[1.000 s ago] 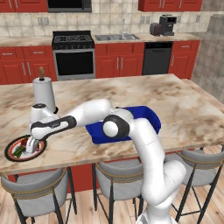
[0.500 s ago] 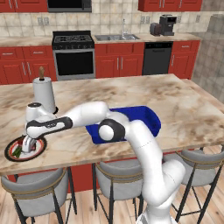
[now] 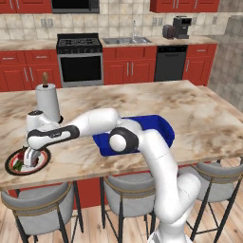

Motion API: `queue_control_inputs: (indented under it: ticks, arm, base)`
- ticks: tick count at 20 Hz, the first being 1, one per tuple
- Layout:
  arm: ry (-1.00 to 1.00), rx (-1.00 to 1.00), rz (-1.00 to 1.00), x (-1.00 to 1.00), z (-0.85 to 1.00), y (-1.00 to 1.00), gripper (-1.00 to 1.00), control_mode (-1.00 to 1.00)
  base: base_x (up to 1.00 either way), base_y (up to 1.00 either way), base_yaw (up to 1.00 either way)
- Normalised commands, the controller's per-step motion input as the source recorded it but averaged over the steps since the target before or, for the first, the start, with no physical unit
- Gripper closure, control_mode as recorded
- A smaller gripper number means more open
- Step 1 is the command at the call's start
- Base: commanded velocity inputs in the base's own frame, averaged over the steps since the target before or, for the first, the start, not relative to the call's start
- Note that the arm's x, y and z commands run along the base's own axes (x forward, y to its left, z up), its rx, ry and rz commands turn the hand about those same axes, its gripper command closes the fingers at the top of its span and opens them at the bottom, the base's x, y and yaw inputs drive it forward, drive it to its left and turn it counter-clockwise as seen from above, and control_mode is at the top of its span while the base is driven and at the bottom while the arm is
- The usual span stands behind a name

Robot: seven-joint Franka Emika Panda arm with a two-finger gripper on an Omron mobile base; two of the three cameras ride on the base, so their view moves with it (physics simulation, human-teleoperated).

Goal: Create a steak meal by picking up the steak and asparagus from the tray and placing them on the plate. Leave the radish on the tray.

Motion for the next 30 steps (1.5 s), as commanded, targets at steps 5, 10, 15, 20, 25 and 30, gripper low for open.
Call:
queue_control_inputs:
  ticks: [5,10,15,20,25,30]
  arm:
    - [-0.03,0.0,-0.04,-0.49,0.25,-0.56,-1.0,-1.0]
    - [-0.07,0.0,-0.06,-0.48,0.28,-0.7,-1.0,-1.0]
    - [-0.06,0.02,-0.08,-0.67,0.41,-0.73,-1.0,-1.0]
    - [-0.06,0.05,-0.1,-0.81,0.45,-0.83,-1.0,-1.0]
    - [-0.05,0.08,-0.1,-0.68,0.56,-0.99,-1.0,-1.0]
    - [-0.07,0.13,-0.05,-0.35,0.8,-0.96,-1.0,-1.0]
  base:
    - [0.0,0.0,0.0]
    - [0.0,0.0,0.0]
    - [0.0,0.0,0.0]
    - [0.0,0.0,0.0]
    - [0.0,0.0,0.0]
    - [0.0,0.0,0.0]
